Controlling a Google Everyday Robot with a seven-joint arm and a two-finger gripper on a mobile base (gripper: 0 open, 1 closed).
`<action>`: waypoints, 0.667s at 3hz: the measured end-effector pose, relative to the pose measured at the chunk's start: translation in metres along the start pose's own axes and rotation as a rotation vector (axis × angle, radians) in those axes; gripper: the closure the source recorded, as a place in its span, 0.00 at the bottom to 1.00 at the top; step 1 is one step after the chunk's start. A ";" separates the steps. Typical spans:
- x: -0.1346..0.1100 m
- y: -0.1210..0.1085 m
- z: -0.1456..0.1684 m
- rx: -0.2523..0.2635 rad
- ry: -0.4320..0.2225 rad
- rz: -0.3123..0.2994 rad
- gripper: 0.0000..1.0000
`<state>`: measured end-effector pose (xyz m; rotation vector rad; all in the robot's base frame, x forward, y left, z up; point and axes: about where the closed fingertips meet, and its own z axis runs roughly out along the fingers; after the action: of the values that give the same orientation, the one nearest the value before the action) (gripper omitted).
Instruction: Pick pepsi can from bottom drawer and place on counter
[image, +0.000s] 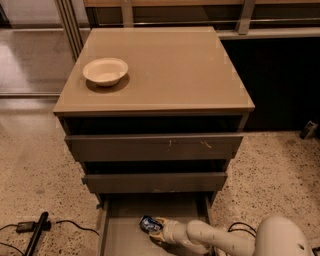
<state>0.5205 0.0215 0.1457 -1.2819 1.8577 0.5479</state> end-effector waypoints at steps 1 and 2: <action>-0.004 -0.002 -0.014 0.002 -0.011 -0.002 1.00; -0.009 -0.010 -0.044 0.002 -0.046 -0.001 1.00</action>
Offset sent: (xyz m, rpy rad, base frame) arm -0.0107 -0.0659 0.0657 0.0909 -0.0339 0.0060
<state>0.5152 -0.0091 0.1801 -1.2588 1.8186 0.5703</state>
